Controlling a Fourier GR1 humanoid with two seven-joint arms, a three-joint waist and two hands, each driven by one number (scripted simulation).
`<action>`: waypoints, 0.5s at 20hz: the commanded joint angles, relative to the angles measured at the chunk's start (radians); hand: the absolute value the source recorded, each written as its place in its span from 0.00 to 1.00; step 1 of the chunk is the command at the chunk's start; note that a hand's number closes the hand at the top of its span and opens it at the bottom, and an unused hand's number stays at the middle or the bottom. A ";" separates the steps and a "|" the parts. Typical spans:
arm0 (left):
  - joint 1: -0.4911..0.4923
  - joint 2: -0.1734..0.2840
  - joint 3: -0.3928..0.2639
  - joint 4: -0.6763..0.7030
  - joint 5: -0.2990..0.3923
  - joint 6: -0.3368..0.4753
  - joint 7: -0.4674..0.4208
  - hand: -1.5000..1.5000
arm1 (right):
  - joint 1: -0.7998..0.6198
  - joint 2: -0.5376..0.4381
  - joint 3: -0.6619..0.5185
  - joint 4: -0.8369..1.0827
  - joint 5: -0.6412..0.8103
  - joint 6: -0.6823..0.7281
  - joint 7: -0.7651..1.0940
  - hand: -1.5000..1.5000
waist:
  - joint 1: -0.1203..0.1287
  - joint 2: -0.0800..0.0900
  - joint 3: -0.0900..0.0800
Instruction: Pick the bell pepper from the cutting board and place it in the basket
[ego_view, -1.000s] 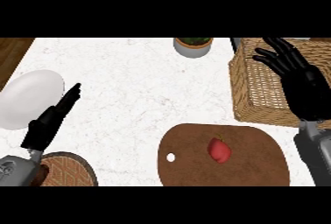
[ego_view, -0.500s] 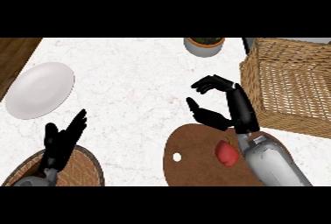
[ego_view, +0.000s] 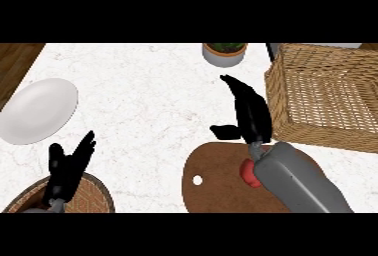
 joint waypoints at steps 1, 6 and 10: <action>0.043 -0.012 -0.005 0.024 0.023 0.004 0.055 0.50 | -0.102 -0.058 0.057 0.015 0.176 0.135 0.263 0.00 | -0.029 -0.008 -0.010; 0.059 -0.001 0.008 0.018 0.017 0.018 0.054 0.50 | -0.295 -0.070 0.065 -0.091 0.159 0.499 0.517 0.00 | -0.036 -0.011 -0.007; 0.097 -0.003 -0.002 -0.019 0.015 0.018 0.046 0.50 | -0.374 -0.012 0.049 -0.157 0.026 0.774 0.676 0.00 | -0.024 -0.011 -0.004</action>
